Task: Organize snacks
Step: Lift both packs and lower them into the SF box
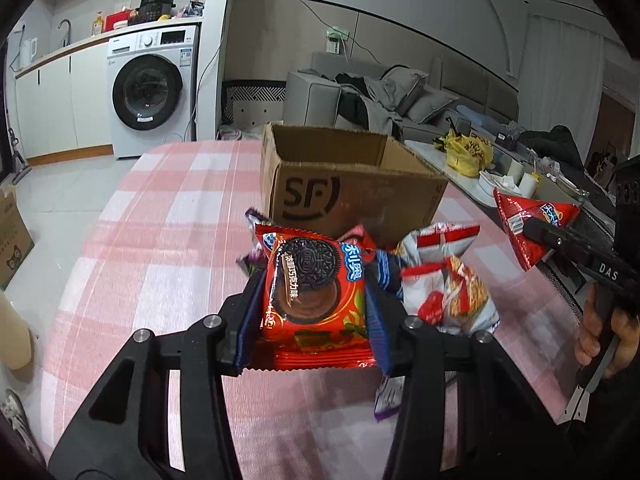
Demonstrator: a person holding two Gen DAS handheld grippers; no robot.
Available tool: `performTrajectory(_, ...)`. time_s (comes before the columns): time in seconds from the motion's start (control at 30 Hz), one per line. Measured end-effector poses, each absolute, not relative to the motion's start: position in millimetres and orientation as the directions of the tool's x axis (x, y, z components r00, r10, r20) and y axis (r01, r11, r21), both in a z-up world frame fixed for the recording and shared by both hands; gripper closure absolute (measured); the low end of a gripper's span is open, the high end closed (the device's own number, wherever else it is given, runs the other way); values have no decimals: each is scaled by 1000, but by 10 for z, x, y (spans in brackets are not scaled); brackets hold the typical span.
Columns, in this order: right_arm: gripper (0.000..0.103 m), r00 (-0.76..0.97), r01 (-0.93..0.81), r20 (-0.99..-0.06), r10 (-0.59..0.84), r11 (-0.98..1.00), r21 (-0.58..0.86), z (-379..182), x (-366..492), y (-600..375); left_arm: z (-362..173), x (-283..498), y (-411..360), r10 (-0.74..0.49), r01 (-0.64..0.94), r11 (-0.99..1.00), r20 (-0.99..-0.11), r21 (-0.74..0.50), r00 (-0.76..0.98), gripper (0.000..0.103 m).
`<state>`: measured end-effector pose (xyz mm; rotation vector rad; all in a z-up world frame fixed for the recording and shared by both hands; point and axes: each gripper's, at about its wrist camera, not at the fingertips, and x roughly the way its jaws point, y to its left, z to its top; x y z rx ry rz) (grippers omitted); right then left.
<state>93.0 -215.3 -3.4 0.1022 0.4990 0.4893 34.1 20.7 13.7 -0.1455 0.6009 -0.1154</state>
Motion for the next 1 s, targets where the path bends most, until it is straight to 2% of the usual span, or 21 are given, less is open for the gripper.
performTrajectory(1.0, 56, 756, -478, -374, 537, 843, 246, 392, 1610, -1870, 643, 1180, -44, -130, 83, 990, -493, -117, 860, 60)
